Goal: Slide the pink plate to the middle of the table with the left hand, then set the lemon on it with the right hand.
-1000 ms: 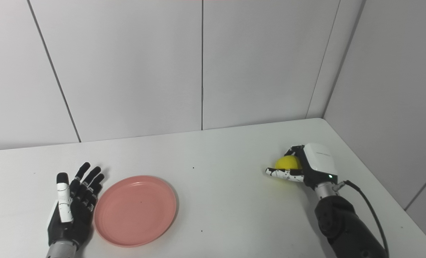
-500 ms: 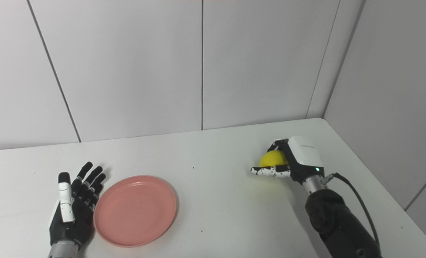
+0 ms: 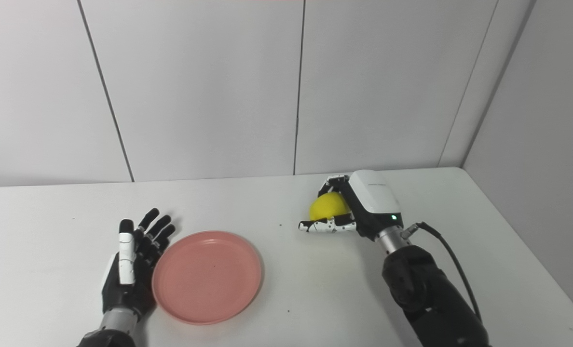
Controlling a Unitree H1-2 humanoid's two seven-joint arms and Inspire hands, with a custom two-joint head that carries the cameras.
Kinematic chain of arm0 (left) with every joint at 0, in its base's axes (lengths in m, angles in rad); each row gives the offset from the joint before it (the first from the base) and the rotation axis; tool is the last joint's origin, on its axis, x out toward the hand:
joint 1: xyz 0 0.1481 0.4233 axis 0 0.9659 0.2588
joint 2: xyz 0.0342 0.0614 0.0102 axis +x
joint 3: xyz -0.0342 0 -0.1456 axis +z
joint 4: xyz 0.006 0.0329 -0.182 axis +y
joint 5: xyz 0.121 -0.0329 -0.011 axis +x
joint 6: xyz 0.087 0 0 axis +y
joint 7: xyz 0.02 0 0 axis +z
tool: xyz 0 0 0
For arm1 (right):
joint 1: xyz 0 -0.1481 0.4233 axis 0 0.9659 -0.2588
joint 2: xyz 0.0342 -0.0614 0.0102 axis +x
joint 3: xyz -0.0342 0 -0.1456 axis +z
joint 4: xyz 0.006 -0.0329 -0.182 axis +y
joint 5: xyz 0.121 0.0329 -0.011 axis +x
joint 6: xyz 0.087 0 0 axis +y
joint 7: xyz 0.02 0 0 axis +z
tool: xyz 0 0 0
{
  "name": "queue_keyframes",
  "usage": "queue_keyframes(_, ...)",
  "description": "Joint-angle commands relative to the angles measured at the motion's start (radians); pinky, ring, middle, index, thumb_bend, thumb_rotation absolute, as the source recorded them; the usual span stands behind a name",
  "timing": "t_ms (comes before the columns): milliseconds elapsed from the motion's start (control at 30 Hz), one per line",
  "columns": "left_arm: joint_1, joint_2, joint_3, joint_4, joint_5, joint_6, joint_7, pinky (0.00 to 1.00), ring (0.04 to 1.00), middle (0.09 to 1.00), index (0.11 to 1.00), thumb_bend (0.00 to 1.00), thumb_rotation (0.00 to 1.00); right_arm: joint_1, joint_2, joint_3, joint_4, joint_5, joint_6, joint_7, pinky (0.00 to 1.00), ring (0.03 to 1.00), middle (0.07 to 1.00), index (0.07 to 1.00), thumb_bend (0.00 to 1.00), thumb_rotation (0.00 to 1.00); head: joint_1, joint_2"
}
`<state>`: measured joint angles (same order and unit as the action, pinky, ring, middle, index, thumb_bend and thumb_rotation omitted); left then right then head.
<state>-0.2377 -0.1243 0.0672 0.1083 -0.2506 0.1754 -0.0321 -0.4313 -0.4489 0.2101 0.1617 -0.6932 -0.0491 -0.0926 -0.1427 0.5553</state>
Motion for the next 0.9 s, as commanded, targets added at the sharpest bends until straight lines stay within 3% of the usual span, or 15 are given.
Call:
queue_keyframes(0,0.043,-0.022,-0.003,0.061,0.011,0.045,0.031,0.98,0.869,0.841,0.841,0.85,0.85,-0.051,-0.004,-0.004,-0.034,-0.004,-0.029,-0.003,0.13,0.18,0.25,0.3,0.5,0.43,0.019,0.0)
queue_keyframes(100,0.043,-0.033,-0.004,0.067,0.015,0.033,0.034,0.99,0.865,0.833,0.841,0.84,0.85,-0.059,0.005,0.007,-0.038,-0.008,-0.039,0.003,0.13,0.184,0.257,0.324,0.49,0.38,0.037,-0.001)
queue_keyframes(200,0.043,-0.049,-0.004,0.074,0.022,0.023,0.043,0.98,0.858,0.828,0.833,0.84,0.85,-0.066,0.014,0.016,-0.048,0.0,-0.04,0.025,0.16,0.209,0.287,0.403,0.49,0.39,0.065,-0.002)
queue_keyframes(300,0.041,-0.059,-0.008,0.083,0.035,0.017,0.049,0.96,0.845,0.817,0.828,0.85,0.86,-0.07,0.022,0.022,-0.064,0.005,-0.05,0.041,0.17,0.221,0.301,0.421,0.48,0.39,0.086,-0.006)
queue_keyframes(667,0.039,-0.078,-0.011,0.11,0.053,-0.018,0.06,0.94,0.844,0.816,0.83,0.85,0.86,-0.096,0.044,0.046,-0.099,-0.012,-0.064,0.074,0.14,0.191,0.268,0.357,0.5,0.46,0.107,-0.011)
queue_keyframes(867,0.04,-0.08,-0.009,0.112,0.047,-0.025,0.061,0.95,0.845,0.817,0.824,0.84,0.85,-0.123,0.065,0.069,-0.094,-0.023,-0.061,0.096,0.15,0.207,0.284,0.365,0.51,0.48,0.106,-0.013)
